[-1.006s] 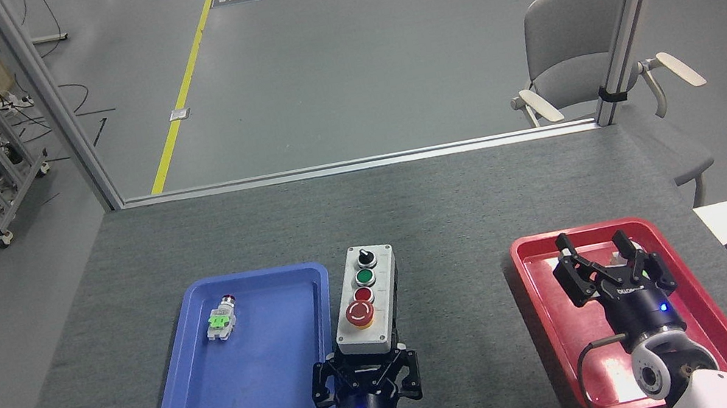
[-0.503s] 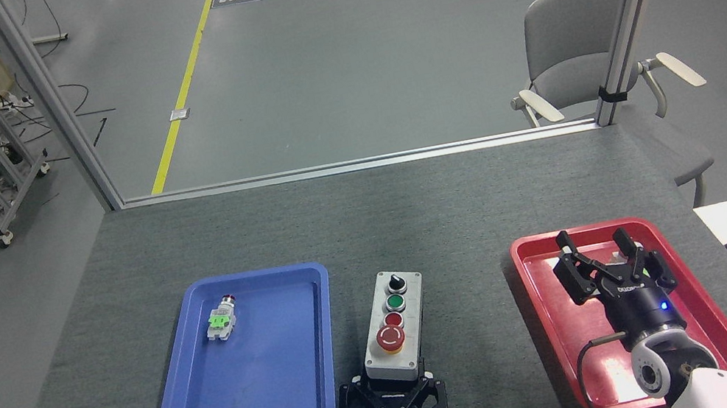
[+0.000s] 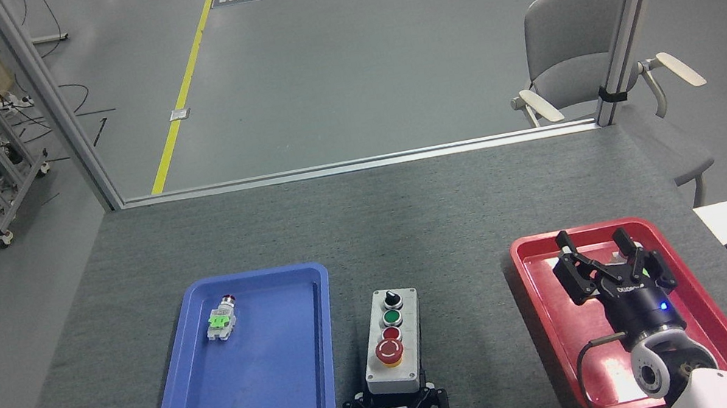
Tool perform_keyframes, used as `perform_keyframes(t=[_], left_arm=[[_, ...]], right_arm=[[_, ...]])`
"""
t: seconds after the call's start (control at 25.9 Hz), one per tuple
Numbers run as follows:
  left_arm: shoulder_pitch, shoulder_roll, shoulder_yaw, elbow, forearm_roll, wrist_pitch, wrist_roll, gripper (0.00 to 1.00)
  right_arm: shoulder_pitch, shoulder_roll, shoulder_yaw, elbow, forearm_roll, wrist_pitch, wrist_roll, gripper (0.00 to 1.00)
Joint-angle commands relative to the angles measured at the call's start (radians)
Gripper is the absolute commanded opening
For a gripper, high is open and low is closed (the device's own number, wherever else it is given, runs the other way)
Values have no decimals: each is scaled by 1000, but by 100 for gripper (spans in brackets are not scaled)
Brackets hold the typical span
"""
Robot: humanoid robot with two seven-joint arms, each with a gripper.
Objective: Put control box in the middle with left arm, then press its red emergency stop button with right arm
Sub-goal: 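Release the box and move the right gripper toward the control box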
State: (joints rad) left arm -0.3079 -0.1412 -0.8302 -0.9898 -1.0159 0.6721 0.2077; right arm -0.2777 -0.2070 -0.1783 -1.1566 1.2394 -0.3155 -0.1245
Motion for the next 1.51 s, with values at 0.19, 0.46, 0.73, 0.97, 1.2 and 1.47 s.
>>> perform_keyframes(t=[0.19,0.46,0.73,0.97,1.2,1.47], left_arm=[[-5,2,-12,20,66,12,101,20],[-4,2,-13,8,68,14,93,93],[-4,2,-17,-9,59,11,96,97],[-4,8,-17,-72,-9,61,110,97],[3,55,-4,-153,-101,110,99,98],[10,299,63,-311,-150,87,93,98]], right_arm=[[0,-2,-4,0,0,3,0,100],[0,-11,-3,1,0,-1,0,100],[5,-18,-1,3,0,-1,-1,100],[2,-28,3,5,3,-4,-7,56],[-72,-69,140,40,15,-208,-4,0],[-94,-71,359,51,29,-412,3,0]])
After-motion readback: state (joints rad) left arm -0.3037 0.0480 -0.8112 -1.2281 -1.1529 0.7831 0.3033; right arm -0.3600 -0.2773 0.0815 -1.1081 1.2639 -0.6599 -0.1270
